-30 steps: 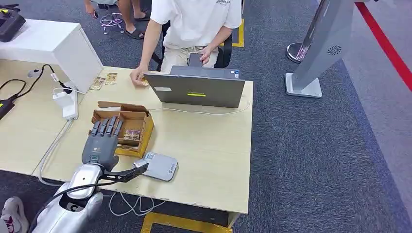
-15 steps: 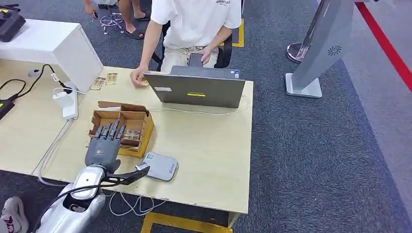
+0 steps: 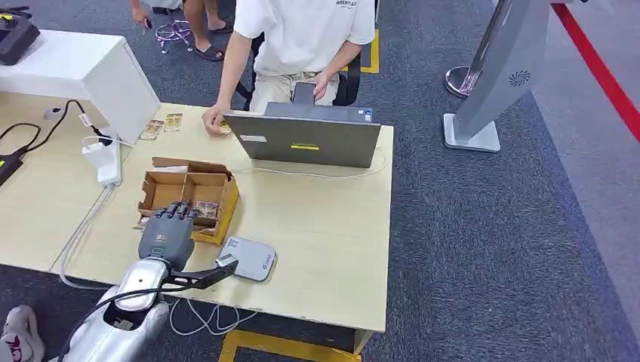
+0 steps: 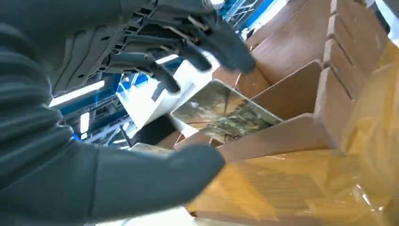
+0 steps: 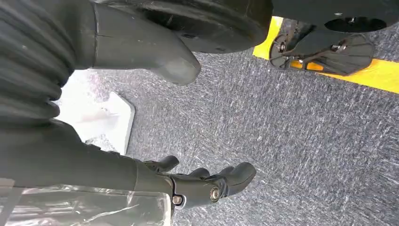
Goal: Pass the card to the sensor for recognition and then transmit it.
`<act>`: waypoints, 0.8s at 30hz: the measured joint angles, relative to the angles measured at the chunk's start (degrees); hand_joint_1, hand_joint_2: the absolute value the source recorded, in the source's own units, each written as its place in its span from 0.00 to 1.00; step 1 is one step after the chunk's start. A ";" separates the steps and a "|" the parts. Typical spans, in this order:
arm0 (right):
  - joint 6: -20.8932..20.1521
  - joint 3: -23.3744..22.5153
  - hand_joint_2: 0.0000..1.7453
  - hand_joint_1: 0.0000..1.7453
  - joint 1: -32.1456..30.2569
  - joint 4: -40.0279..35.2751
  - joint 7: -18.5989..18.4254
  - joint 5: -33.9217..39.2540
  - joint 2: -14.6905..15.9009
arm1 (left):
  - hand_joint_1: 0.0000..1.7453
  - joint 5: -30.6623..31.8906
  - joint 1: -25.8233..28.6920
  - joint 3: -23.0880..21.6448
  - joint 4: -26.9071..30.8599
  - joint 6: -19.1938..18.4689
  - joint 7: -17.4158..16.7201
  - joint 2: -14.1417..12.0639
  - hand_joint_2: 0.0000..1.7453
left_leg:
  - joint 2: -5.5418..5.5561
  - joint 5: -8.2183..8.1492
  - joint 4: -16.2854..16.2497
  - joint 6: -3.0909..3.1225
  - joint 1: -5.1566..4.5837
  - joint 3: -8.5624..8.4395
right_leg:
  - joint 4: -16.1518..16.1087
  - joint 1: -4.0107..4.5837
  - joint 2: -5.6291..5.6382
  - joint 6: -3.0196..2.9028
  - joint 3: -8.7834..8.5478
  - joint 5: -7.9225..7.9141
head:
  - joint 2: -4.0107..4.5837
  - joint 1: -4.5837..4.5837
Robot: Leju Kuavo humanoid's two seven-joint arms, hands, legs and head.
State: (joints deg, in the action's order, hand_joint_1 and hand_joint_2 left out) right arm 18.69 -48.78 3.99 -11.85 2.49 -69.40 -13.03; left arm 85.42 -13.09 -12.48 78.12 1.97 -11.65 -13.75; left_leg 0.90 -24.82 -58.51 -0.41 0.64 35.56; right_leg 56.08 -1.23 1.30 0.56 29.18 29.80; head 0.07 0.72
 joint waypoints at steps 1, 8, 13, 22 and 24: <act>0.00 0.00 1.00 0.00 0.00 -0.02 0.00 0.00 0.00 | 1.00 -0.09 0.01 0.00 0.00 0.15 0.16 0.00 1.00 | 0.00 0.00 0.00 0.00 0.00 0.00 | 0.00 0.00 0.00 0.00 0.00 0.00 | 0.00 0.00; 0.00 0.00 1.00 0.00 0.00 -0.02 0.00 -0.13 0.00 | 1.00 -0.83 0.02 0.00 0.02 0.94 0.75 0.31 1.00 | 0.00 0.00 0.00 0.00 0.00 0.00 | 0.00 0.00 0.00 0.00 0.00 0.00 | 0.00 0.00; 0.00 0.00 1.00 0.00 -0.01 -0.02 0.18 -0.13 0.00 | 1.00 -1.01 0.00 0.00 0.11 1.27 0.86 0.50 1.00 | 0.00 0.00 0.00 0.00 0.00 -0.01 | 0.00 0.00 0.00 0.00 -0.01 0.00 | 0.00 0.00; 0.00 -0.02 1.00 0.00 -0.02 0.00 0.35 -0.13 0.00 | 1.00 -0.96 0.87 0.00 1.20 4.44 1.23 1.09 1.00 | 0.01 0.00 0.00 0.00 0.00 0.00 | 0.00 0.00 -0.01 0.00 0.00 0.00 | 0.00 -0.02; 0.00 -0.02 1.00 0.00 -0.03 -0.02 0.35 -0.13 0.00 | 1.00 -0.61 1.17 0.00 1.73 5.62 1.25 1.14 1.00 | 0.01 0.00 0.00 0.00 0.00 0.00 | 0.00 0.00 -0.02 0.00 0.01 0.00 | 0.00 0.00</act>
State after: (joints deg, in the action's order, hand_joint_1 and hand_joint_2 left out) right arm 18.69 -48.81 3.96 -11.87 2.84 -69.53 -13.03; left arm 84.81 -11.92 -12.48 79.84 7.59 -10.40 -12.61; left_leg 0.91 -24.82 -58.51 -0.41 0.64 35.56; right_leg 56.08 -1.23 1.28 0.57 29.19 29.80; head 0.07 0.72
